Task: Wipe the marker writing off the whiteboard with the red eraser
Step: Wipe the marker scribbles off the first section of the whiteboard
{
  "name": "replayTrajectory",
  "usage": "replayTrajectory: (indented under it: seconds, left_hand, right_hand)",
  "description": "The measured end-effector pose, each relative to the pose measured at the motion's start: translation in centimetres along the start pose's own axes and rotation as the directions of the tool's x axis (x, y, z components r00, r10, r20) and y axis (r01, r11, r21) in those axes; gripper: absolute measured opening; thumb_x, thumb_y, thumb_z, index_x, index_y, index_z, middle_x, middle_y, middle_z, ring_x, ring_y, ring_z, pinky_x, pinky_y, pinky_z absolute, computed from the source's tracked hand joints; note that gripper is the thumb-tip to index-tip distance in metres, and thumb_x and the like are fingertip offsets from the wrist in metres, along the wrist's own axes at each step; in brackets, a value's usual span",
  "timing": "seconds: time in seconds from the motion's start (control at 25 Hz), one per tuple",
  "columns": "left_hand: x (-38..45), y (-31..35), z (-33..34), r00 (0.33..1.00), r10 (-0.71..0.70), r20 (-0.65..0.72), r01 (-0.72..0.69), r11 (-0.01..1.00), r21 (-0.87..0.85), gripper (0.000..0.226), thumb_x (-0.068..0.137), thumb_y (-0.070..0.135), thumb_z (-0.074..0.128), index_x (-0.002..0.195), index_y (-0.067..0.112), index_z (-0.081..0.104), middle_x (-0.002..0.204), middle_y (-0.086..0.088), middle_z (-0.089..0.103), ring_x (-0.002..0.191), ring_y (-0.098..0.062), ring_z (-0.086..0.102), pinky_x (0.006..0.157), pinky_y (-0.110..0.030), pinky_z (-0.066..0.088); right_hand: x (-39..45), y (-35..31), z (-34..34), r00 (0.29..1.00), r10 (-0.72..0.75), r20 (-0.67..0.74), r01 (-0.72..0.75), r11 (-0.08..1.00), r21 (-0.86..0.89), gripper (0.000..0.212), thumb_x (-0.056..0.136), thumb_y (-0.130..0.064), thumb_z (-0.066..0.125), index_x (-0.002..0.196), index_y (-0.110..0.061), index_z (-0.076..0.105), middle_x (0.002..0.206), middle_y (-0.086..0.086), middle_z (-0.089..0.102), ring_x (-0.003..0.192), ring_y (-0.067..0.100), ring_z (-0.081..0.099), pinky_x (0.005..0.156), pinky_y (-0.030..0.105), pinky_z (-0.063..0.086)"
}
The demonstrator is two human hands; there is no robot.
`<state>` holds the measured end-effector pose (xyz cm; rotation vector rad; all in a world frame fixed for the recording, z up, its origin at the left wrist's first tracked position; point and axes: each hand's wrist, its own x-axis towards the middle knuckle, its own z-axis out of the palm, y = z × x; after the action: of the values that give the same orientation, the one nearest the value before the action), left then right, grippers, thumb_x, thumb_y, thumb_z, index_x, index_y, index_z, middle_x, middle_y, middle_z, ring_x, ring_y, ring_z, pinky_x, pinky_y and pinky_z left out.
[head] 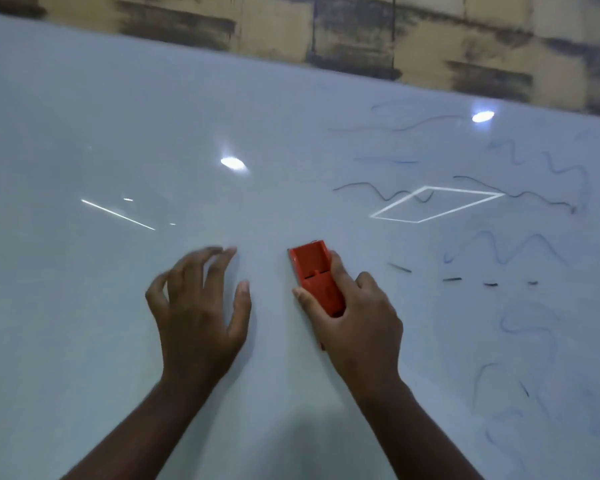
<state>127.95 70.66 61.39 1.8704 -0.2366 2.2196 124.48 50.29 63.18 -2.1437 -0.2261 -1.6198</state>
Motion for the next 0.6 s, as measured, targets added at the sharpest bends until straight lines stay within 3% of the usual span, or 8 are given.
replayTrajectory:
  seconds: [0.16,0.32,0.48,0.6]
  left_hand:
    - [6.0,-1.1,2.3,0.998,0.058,0.006,-0.059,0.996,0.074,0.056,0.107,0.039,0.046,0.155,0.011,0.050,0.165,-0.012,0.043,0.156,-0.031,0.035,0.119,-0.059,0.025]
    - [6.4,-1.9,3.9,0.995,0.083,0.048,-0.089,0.987,0.135,0.064,0.109,0.042,0.038,0.167,0.013,0.031,0.176,-0.013,0.019,0.164,-0.029,0.018,0.126,-0.064,0.012]
    - [6.2,-1.8,4.0,0.995,0.086,0.054,-0.093,0.985,0.142,0.066,0.109,0.043,0.036,0.168,0.014,0.026,0.177,-0.012,0.015,0.164,-0.029,0.016,0.128,-0.064,0.009]
    - [6.1,-1.7,3.9,0.994,0.085,0.063,-0.093,0.987,0.134,0.068,0.109,0.044,0.035,0.169,0.014,0.024,0.177,-0.012,0.014,0.164,-0.029,0.014,0.129,-0.064,0.009]
  right_hand:
    - [1.3,4.0,-2.3,0.988,0.144,-0.062,-0.139,0.987,0.083,0.080,0.080,-0.085,0.053,0.151,-0.050,0.043,0.092,-0.005,0.056,0.084,0.020,0.061,0.077,0.040,0.055]
    - [2.5,8.8,-5.1,0.950,0.302,-0.075,-0.285,0.941,0.183,0.087,0.071,-0.089,0.055,0.148,-0.050,0.048,0.093,-0.008,0.060,0.087,0.021,0.062,0.081,0.042,0.054]
    - [5.5,9.3,-6.6,0.952,0.293,-0.087,-0.274,0.945,0.178,0.085,0.074,-0.085,0.053,0.149,-0.045,0.049,0.090,0.000,0.064,0.087,0.023,0.063,0.081,0.043,0.055]
    - [8.5,7.6,-6.8,0.961,0.261,-0.087,-0.241,0.951,0.191,0.078,0.081,-0.079,0.064,0.148,-0.041,0.053,0.095,0.002,0.070,0.096,0.027,0.067,0.085,0.042,0.054]
